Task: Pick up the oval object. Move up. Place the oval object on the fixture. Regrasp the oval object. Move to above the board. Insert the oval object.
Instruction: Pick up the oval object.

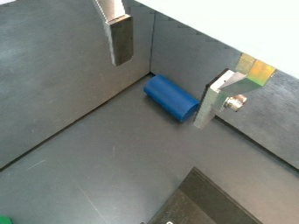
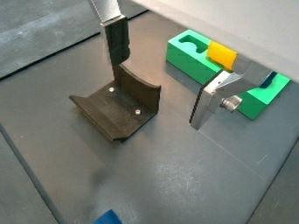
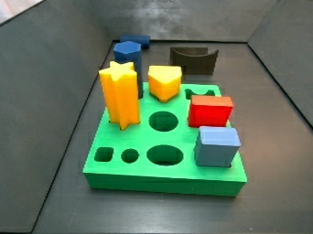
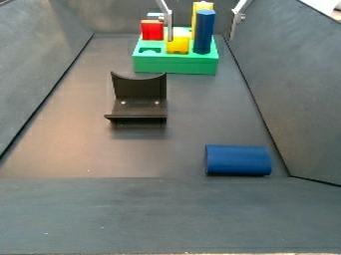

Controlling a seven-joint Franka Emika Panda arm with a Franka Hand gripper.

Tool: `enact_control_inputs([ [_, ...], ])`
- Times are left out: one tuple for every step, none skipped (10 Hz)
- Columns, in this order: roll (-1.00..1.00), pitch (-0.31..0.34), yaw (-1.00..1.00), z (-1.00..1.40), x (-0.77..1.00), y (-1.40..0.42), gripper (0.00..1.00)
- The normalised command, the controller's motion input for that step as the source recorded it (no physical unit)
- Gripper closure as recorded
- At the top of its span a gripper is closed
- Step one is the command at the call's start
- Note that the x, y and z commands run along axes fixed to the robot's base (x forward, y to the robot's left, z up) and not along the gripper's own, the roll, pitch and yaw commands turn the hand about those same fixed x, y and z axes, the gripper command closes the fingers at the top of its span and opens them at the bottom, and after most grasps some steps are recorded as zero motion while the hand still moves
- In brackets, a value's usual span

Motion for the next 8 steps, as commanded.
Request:
enact_control_inputs([
  [0.01, 0.0, -0.11, -0.04, -0.23, 0.0, 0.0],
  [0.01, 0.066, -0.23, -0.21, 0.0, 0.49, 0.0],
  [0.02, 0.147, -0.15, -0.5, 0.16, 0.78, 0.0],
  [0.0, 0.116, -0.22, -0.61, 0.03, 0.75, 0.0],
  [0.0, 0.106, -0.35, -0.59, 0.06, 0.65, 0.0],
  [0.0, 0.164, -0.44, -0.69, 0.09, 0.57, 0.0],
  [0.0, 0.114, -0.76, -0.69, 0.0, 0.28, 0.0],
  [0.0, 0.086, -0.91, -0.65, 0.0, 0.13, 0.0],
])
